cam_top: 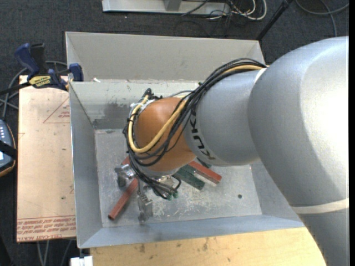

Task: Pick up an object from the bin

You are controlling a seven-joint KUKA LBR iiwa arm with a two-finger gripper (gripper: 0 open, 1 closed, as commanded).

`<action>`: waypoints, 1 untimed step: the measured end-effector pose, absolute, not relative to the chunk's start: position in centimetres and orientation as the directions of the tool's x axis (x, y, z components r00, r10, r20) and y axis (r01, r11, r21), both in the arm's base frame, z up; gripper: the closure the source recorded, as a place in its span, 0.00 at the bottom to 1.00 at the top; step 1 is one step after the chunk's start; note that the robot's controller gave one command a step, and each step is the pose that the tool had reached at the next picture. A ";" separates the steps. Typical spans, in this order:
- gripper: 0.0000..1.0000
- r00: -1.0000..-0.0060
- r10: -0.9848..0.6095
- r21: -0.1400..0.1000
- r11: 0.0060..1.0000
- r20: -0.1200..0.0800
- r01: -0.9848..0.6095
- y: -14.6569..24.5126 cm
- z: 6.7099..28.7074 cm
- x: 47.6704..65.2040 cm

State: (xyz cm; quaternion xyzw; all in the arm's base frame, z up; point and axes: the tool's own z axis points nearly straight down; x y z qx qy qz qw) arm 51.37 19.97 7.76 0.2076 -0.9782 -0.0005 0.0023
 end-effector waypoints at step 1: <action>1.00 -0.915 -0.405 0.001 0.915 0.000 -0.405 19.9 8.0 51.5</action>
Offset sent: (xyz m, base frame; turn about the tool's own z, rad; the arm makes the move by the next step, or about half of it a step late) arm 0.0000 0.0000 0.0000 0.0000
